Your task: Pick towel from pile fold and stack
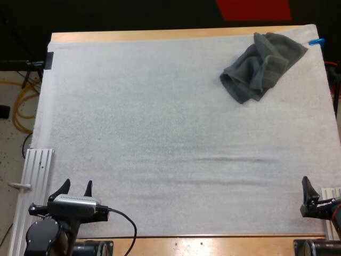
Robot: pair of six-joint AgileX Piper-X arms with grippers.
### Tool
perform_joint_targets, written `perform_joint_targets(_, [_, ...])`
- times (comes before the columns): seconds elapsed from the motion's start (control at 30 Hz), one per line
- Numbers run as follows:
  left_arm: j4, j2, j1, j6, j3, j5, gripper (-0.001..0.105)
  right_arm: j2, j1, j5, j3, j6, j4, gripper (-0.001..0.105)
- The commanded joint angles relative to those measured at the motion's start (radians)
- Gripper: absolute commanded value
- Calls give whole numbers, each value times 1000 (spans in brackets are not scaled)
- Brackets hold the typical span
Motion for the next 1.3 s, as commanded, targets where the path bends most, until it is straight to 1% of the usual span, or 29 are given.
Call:
perform_joint_targets(0.0, [-12, -138, -2, -13, -3, -3, 47, -40, 2, -2, -8, -3, -2, 90])
perform_joint_targets(0.23, [-16, -138, -2, -13, 3, 3, 47, -40, 2, -2, -8, -3, -2, 90])
perform_joint_targets(0.27, [-33, -138, -2, -10, 11, 28, 47, -40, 2, -2, -8, -3, -2, 90])
perform_joint_targets(0.3, [-47, -135, -2, 0, 19, 70, 47, -40, 2, -2, -8, -3, -2, 90])
perform_joint_targets(0.37, [-60, -129, -2, 12, 25, 119, 47, -40, 2, -2, -8, -3, -2, 90])
perform_joint_targets(0.47, [-61, -115, -2, 12, 25, 142, 48, -40, 2, -2, -8, -3, -2, 90])
perform_joint_targets(0.53, [-61, -107, -2, 12, 25, 148, 50, -40, 2, -2, -8, -3, -2, 90])
perform_joint_targets(0.7, [-61, -103, -2, 12, 25, 150, 69, -40, 2, -2, -8, -3, -2, 90])
perform_joint_targets(0.73, [-61, -103, -2, 12, 25, 150, 71, -40, 2, -2, -8, -3, -2, 90])
perform_joint_targets(0.87, [-61, -103, -2, 12, 25, 150, 72, -40, 2, -2, -8, 1, -2, 90])
perform_joint_targets(1.0, [-76, -103, -2, 2, 32, 157, 72, -38, 2, 53, -8, 36, -9, 90])
perform_joint_targets(1.27, [-84, -103, -2, -21, 37, 157, 72, -35, 2, 53, -8, 36, -24, 90])
